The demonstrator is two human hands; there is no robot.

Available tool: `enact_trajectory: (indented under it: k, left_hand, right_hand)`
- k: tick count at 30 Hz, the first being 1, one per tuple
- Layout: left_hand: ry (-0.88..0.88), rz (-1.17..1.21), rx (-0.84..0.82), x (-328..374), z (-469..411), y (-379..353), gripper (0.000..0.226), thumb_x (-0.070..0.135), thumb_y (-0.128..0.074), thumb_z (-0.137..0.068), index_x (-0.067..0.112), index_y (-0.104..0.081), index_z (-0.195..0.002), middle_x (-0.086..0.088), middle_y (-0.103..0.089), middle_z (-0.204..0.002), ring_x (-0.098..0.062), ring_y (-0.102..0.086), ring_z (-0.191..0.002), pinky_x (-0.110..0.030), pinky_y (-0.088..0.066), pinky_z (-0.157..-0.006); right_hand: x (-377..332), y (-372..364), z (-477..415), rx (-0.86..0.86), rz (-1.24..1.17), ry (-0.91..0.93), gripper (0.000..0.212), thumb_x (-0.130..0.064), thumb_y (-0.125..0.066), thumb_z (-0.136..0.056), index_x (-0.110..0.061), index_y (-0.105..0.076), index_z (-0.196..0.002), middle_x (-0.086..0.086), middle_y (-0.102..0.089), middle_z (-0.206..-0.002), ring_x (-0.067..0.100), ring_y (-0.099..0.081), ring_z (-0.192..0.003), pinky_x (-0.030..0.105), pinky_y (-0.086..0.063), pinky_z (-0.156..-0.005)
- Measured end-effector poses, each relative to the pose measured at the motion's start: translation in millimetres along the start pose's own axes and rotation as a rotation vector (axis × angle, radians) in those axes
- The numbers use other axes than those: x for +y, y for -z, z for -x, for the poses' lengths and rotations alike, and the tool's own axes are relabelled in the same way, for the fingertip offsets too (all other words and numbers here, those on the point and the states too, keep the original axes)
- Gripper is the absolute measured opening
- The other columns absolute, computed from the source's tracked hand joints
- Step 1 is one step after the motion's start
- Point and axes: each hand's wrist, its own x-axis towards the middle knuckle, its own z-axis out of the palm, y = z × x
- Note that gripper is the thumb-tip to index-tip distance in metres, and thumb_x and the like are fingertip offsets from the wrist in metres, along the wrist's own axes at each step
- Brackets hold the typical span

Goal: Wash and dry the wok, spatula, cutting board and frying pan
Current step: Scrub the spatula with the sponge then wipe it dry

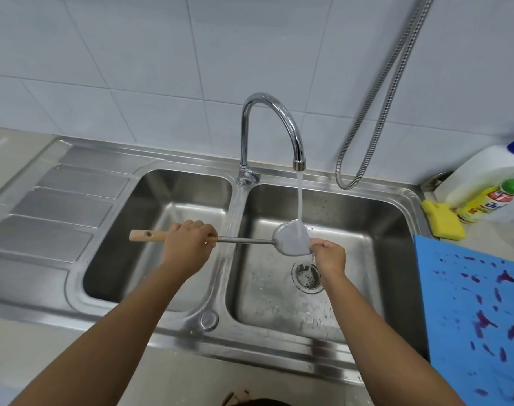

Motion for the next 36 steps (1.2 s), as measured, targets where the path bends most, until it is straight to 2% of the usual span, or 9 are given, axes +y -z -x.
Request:
enact_trajectory:
  k: [5, 9, 13, 16, 19, 23, 27, 31, 36]
  left_hand:
    - [0.063, 0.061, -0.065, -8, 12, -10, 0.008, 0.031, -0.062, -0.089, 0.032, -0.069, -0.092, 0.012, -0.064, -0.086, -0.014, -0.057, -0.087, -0.03, -0.034, -0.081]
    - [0.094, 0.081, -0.118, -16, 23, -14, 0.01, 0.034, -0.058, -0.09, 0.036, -0.068, -0.09, 0.013, -0.065, -0.084, -0.012, -0.058, -0.088, -0.029, -0.032, -0.08]
    - [0.125, 0.075, -0.213, -14, 25, -20, 0.02, 0.04, -0.048, -0.094, 0.036, -0.068, -0.097, 0.01, -0.069, -0.09, -0.013, -0.06, -0.09, -0.03, -0.032, -0.079]
    - [0.175, 0.15, -0.299, -15, 24, -25, 0.028, 0.047, -0.043, -0.094, 0.036, -0.068, -0.1, 0.01, -0.069, -0.089, -0.015, -0.062, -0.087, -0.032, -0.04, -0.076]
    - [0.209, 0.207, -0.346, -14, 25, -26, 0.033, 0.05, -0.041, -0.094, 0.035, -0.069, -0.103, 0.011, -0.068, -0.092, -0.015, -0.061, -0.086, -0.033, -0.049, -0.077]
    - [0.242, 0.243, -0.364, -16, 27, -26, 0.034, 0.049, -0.039, -0.095, 0.033, -0.068, -0.103, 0.012, -0.067, -0.094, -0.012, -0.06, -0.086, -0.03, -0.043, -0.069]
    - [0.246, 0.263, -0.372, -23, 26, -26, 0.033, 0.048, -0.041, -0.096, 0.031, -0.068, -0.102, 0.012, -0.063, -0.086, -0.012, -0.057, -0.079, -0.029, -0.04, -0.065]
    - [0.257, 0.295, -0.383, -30, 24, -26, 0.031, 0.048, -0.042, -0.096, 0.032, -0.069, -0.1, 0.011, -0.064, -0.081, -0.012, -0.059, -0.077, -0.031, -0.046, -0.066]
    - [0.251, 0.299, -0.394, -30, 20, -25, 0.032, 0.049, -0.042, -0.095, 0.031, -0.069, -0.097, 0.01, -0.065, -0.082, -0.011, -0.059, -0.078, -0.031, -0.048, -0.069]
  right_hand:
    - [-3, 4, -4, -0.075, 0.007, -0.019, 0.023, -0.001, -0.061, -0.081, -0.019, -0.073, -0.073, 0.001, -0.074, -0.09, 0.018, -0.063, -0.086, 0.029, -0.049, -0.08]
    - [-4, -4, 6, -0.065, 0.047, 0.004, 0.018, -0.013, -0.056, -0.09, -0.016, -0.07, -0.08, 0.001, -0.068, -0.088, 0.024, -0.061, -0.09, 0.032, -0.046, -0.082]
    - [-3, -25, 35, 0.046, 0.421, 0.449, 0.032, -0.019, -0.05, -0.097, -0.018, -0.064, -0.126, -0.001, -0.06, -0.122, 0.02, -0.05, -0.116, 0.04, -0.04, -0.103]
    - [-17, -52, 48, -0.039, 0.581, 0.788, 0.041, -0.016, -0.053, -0.094, -0.016, -0.057, -0.135, 0.0, -0.054, -0.136, 0.021, -0.045, -0.123, 0.04, -0.036, -0.105]
    - [-43, -82, 34, -0.049, 0.836, 0.942, 0.058, -0.024, -0.05, -0.095, -0.015, -0.035, -0.15, 0.002, -0.029, -0.158, 0.028, -0.033, -0.137, 0.046, -0.028, -0.113]
    - [-72, -113, 8, -0.097, 1.2, 1.027, 0.078, -0.033, -0.044, -0.097, -0.014, 0.005, -0.155, 0.002, 0.014, -0.163, 0.034, 0.003, -0.149, 0.054, 0.0, -0.12]
    - [-80, -127, -9, -0.108, 1.369, 1.073, 0.084, -0.027, -0.041, -0.096, -0.012, 0.022, -0.15, 0.004, 0.027, -0.159, 0.035, 0.016, -0.148, 0.06, 0.005, -0.116]
    - [-83, -136, -14, -0.066, 1.379, 1.043, 0.086, -0.021, -0.039, -0.094, -0.012, 0.028, -0.147, 0.006, 0.03, -0.158, 0.035, 0.022, -0.146, 0.063, 0.01, -0.114]
    - [-107, -147, -23, -0.023, 1.331, 0.89, 0.082, -0.032, -0.036, -0.098, -0.01, 0.025, -0.149, 0.006, 0.033, -0.156, 0.033, 0.026, -0.145, 0.062, 0.02, -0.109]
